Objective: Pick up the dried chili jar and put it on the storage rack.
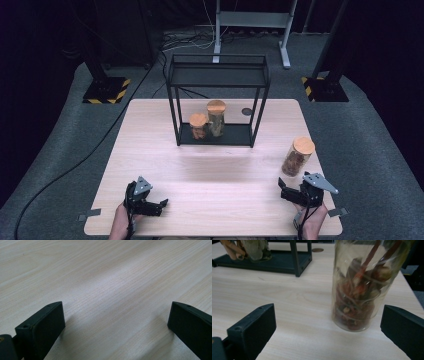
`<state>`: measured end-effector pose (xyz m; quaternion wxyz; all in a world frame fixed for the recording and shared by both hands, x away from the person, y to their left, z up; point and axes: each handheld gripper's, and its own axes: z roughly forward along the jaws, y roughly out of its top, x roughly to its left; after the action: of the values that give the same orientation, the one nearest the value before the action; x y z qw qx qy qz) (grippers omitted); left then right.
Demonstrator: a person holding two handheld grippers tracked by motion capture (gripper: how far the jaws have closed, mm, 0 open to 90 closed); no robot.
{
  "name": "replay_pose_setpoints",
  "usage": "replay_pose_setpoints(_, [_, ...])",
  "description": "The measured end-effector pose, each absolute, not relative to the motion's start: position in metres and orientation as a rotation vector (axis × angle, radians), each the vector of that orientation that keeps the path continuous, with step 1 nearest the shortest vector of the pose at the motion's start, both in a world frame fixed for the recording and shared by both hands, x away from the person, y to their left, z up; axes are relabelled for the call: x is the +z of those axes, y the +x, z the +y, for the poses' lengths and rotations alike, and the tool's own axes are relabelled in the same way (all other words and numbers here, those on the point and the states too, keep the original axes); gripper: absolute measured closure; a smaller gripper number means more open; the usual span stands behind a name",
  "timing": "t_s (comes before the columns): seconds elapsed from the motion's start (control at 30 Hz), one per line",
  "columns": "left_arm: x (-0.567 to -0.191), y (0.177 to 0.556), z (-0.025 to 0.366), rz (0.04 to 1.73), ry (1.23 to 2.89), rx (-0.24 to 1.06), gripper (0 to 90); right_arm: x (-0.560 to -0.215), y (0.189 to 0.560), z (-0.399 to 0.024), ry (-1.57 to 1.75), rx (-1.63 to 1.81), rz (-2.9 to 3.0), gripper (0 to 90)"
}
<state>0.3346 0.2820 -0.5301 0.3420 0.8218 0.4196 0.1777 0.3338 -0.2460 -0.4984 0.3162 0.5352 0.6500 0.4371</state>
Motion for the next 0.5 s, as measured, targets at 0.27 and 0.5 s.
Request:
replay_pose_setpoints(0.27, [-0.53,0.334,0.282,1.09,2.139,0.464,0.3,-0.487,0.343,-0.252,1.385,1.147,1.678,0.0])
replay_pose_setpoints(0.5, [-0.53,0.335,0.282,1.091,2.136,0.461,0.4,-0.481,0.357,-0.256,1.372,1.137,1.659,0.0])
